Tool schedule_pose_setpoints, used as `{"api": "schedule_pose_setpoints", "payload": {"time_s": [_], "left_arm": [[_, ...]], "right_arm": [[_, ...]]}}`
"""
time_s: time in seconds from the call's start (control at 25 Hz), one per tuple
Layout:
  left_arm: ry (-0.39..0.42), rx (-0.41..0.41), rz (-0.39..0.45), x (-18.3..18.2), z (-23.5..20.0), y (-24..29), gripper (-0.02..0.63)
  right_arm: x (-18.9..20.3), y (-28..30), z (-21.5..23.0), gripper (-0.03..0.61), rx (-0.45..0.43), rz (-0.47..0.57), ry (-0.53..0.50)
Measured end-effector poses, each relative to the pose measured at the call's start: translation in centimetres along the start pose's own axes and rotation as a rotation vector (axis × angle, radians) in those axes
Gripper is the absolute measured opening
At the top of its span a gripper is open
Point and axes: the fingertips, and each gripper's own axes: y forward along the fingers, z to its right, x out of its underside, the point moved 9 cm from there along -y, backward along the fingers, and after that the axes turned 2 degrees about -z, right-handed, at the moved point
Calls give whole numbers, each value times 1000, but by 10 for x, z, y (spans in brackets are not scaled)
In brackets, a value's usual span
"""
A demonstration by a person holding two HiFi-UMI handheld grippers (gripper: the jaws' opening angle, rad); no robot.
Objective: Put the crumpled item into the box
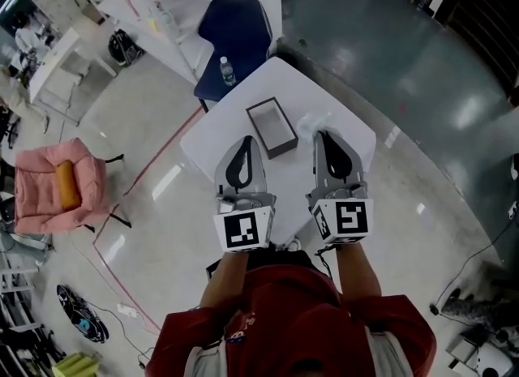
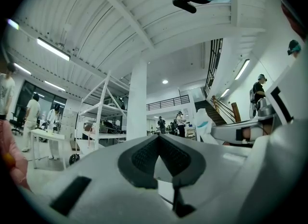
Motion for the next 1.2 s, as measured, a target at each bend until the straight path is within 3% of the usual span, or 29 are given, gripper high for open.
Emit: {"api": "schedule_pose_setpoints", "payload": {"time_s": [0.28,0.56,1.2], "left_arm": [[5,12,-29,15,-31,30,3],[-48,19,-16,31,-46,63,3],[-95,34,-72,82,-96,108,3]], "right_arm": [[10,43,-12,3,-3,-35,-10],[28,78,-10,3,19,-79,5],[81,152,-28,3,12,-253,19]]}}
